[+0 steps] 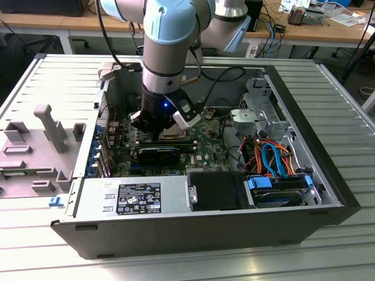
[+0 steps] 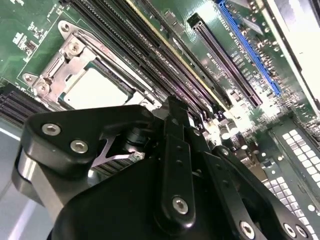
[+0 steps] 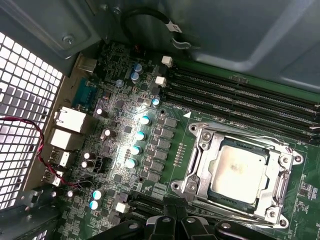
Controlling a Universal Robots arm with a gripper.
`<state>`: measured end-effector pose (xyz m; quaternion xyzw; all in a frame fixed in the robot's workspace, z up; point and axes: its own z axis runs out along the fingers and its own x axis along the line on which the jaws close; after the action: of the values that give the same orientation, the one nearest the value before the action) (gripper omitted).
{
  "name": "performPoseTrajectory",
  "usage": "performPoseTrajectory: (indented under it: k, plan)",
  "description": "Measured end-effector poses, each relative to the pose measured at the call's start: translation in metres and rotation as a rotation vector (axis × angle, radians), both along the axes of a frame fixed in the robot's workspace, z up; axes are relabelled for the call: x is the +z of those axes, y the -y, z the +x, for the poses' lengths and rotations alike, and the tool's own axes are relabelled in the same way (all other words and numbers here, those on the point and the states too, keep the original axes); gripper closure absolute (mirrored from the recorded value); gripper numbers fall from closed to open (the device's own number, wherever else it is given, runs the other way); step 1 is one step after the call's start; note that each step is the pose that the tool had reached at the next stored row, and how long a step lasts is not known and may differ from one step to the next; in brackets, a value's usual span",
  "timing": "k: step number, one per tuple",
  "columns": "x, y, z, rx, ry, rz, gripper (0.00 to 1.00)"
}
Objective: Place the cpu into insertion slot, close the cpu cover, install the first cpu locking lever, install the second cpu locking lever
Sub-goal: 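Install the second cpu locking lever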
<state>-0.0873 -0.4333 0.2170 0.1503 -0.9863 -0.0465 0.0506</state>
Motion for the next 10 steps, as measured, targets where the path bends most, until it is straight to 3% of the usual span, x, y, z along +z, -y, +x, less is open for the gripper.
performPoseTrajectory:
  k: [10]
  plan:
    - [-0.0132,-0.0013,-0.002,0.000,-0.0009,0.0067,0.89]
